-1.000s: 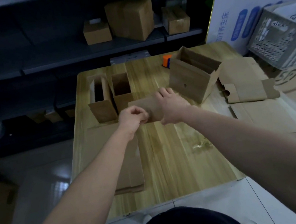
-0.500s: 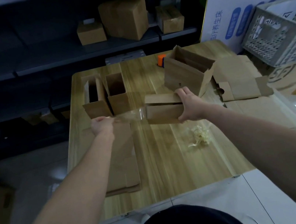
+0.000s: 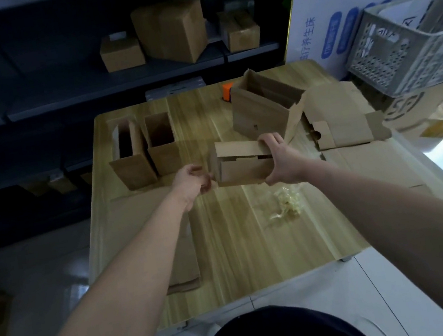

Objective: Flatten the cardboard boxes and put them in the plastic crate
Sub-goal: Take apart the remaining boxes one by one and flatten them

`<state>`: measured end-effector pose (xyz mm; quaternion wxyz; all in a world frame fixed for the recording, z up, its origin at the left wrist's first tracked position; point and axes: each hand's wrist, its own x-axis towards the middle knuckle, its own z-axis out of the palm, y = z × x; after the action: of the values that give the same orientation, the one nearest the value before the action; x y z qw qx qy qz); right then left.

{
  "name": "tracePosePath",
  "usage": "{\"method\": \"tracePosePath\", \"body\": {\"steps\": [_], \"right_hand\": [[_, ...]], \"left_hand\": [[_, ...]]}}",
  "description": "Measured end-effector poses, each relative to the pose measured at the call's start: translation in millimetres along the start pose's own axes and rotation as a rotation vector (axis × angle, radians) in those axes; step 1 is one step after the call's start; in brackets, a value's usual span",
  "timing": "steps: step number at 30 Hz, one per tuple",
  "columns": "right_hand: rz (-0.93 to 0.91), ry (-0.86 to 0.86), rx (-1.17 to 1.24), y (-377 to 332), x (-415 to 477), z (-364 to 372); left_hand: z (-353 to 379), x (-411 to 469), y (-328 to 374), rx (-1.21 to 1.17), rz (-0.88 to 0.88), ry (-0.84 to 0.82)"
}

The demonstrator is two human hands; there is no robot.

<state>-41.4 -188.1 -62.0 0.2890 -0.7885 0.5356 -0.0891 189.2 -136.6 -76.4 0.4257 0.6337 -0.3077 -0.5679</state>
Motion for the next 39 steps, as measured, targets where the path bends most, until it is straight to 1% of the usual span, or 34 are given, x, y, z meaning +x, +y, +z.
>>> {"method": "tracePosePath", "body": {"steps": [3, 7, 10, 12, 13, 15, 17, 20, 22, 23, 24, 25, 27, 29, 31, 35, 39], "right_hand": [[0.021, 0.009, 0.012, 10, -8, -8], [0.046, 0.042, -0.002, 28, -19, -19], [0.072, 0.072, -0.013, 41, -28, -27], [0.089, 0.076, -0.018, 50, -35, -31], [0.093, 0.075, -0.020, 55, -38, -33], [0.103, 0.076, -0.017, 63, -45, -38], [0.108, 0.090, -0.006, 71, -48, -42], [0.111, 0.103, 0.008, 81, -50, -46], [0.150, 0.142, 0.023, 95, -55, -50], [0.183, 0.167, 0.029, 105, -59, -54], [0.213, 0.181, 0.022, 114, -63, -59], [0.234, 0.184, 0.007, 122, -66, -64], [0.241, 0.185, -0.011, 132, -69, -69], [0.213, 0.211, 0.007, 133, -66, -68], [0.202, 0.237, 0.044, 132, -64, -68], [0.240, 0.270, 0.103, 145, -72, -71], [0.256, 0.292, 0.099, 163, -84, -70]], "left_hand": [[17, -1, -2, -0.034, -0.021, -0.082], [38, -1, 0, -0.071, 0.031, -0.096], [52, 0, -2, -0.121, 0.046, -0.177], [60, 3, -6, -0.079, 0.051, -0.205], [63, 6, -8, -0.035, 0.060, -0.171], [67, 15, -14, 0.012, 0.085, -0.019], [71, 26, -19, -0.009, 0.081, 0.135], [87, 37, -25, 0.008, 0.044, 0.290], [88, 40, -29, -0.014, 0.016, 0.465], [83, 39, -33, 0.010, 0.014, 0.555], [77, 39, -37, 0.087, 0.029, 0.613], [72, 38, -41, 0.202, 0.061, 0.622], [80, 35, -48, 0.378, 0.158, 0.547], [103, 35, -56, 0.440, 0.255, 0.468], [130, 35, -63, 0.497, 0.315, 0.394], [169, 37, -89, 0.680, 0.353, 0.222], [195, 40, -115, 0.812, 0.352, 0.123]]}}
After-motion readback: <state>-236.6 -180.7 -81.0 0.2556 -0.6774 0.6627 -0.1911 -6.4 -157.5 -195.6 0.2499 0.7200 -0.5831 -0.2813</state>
